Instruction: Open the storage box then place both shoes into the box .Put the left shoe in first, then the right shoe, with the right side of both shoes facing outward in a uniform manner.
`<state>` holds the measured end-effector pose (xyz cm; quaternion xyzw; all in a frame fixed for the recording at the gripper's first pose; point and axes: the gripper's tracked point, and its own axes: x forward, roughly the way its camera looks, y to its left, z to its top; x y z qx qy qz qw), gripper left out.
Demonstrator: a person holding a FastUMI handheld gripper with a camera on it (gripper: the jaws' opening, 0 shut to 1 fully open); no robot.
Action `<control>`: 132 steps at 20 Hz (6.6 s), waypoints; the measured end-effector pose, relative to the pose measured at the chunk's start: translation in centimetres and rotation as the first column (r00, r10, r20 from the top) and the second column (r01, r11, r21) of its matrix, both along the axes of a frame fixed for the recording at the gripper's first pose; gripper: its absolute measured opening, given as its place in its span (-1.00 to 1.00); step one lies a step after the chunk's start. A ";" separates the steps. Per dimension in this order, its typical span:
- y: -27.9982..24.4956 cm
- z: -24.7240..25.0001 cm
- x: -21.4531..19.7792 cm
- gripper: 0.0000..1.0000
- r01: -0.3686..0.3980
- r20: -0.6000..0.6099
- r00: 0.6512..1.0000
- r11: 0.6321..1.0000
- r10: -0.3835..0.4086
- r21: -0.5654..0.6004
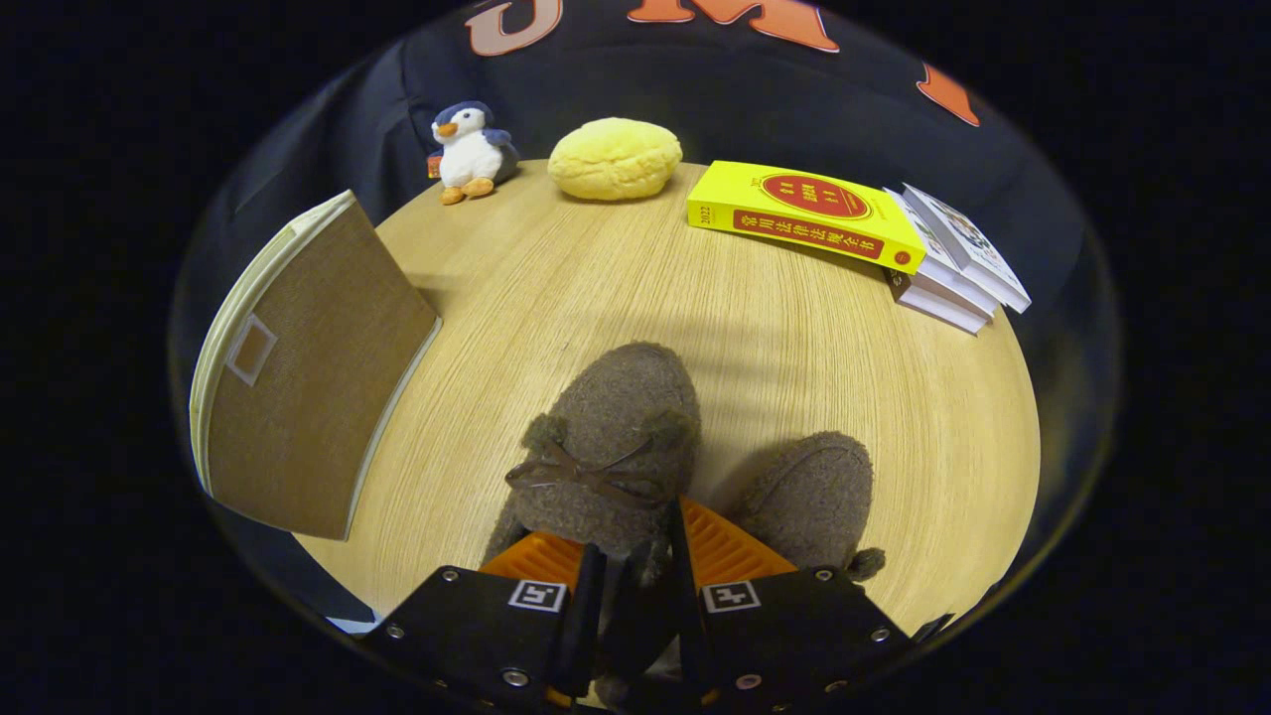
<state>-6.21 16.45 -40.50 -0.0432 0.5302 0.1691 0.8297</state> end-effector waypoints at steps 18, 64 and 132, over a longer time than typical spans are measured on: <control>3.3 8.9 0.9 -0.93 0.112 0.019 0.993 0.983 -0.116 0.148; 32.8 13.5 -7.1 -0.24 -0.026 -0.296 0.947 0.946 0.127 0.323; 13.4 20.4 2.0 -0.91 0.078 0.215 0.970 0.979 -0.118 0.186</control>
